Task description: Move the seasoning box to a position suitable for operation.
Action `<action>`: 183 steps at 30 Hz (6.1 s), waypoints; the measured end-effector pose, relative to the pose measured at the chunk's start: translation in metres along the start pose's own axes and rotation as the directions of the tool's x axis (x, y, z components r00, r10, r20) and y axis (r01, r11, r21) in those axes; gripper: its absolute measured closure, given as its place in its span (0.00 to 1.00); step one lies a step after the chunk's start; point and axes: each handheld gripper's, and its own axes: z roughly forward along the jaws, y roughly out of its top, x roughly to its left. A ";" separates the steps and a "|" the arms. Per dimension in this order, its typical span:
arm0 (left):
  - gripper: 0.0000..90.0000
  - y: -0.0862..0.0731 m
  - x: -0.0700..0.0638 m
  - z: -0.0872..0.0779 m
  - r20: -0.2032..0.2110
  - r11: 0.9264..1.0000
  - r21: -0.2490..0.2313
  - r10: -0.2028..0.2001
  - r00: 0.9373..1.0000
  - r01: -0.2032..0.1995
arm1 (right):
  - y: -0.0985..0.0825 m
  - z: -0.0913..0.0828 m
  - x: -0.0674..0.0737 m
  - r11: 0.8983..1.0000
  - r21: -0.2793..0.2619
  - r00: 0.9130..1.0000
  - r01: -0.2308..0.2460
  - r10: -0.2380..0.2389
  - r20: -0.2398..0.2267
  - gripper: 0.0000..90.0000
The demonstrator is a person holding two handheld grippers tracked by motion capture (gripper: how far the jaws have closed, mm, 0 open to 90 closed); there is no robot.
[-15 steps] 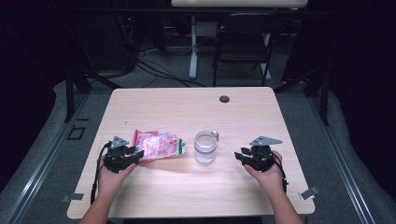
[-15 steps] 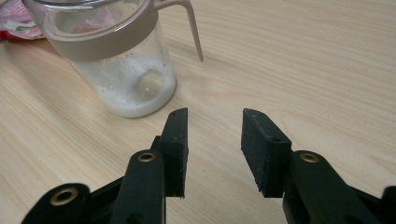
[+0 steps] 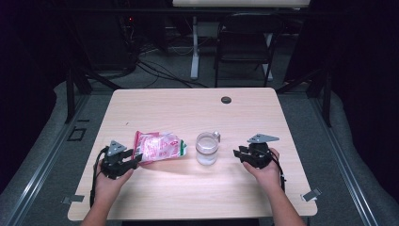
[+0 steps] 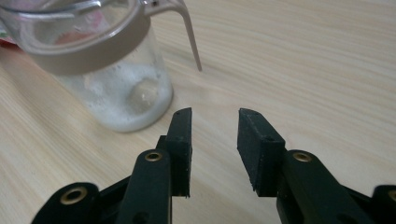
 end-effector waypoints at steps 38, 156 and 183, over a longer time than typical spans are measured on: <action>0.64 -0.047 0.020 -0.058 -0.113 0.992 -0.037 -0.126 0.986 0.122 | 0.039 0.089 0.010 0.991 0.095 0.996 0.093 -0.093 -0.005 0.93; 1.00 0.041 -0.152 0.029 0.435 0.972 0.006 0.209 0.876 -0.235 | 0.036 -0.039 0.072 0.991 0.109 0.995 -0.074 0.081 -0.061 0.96; 1.00 0.041 -0.152 0.028 0.453 0.964 0.018 0.229 0.862 -0.266 | 0.035 -0.039 0.072 0.992 0.109 0.996 -0.069 0.074 -0.042 0.96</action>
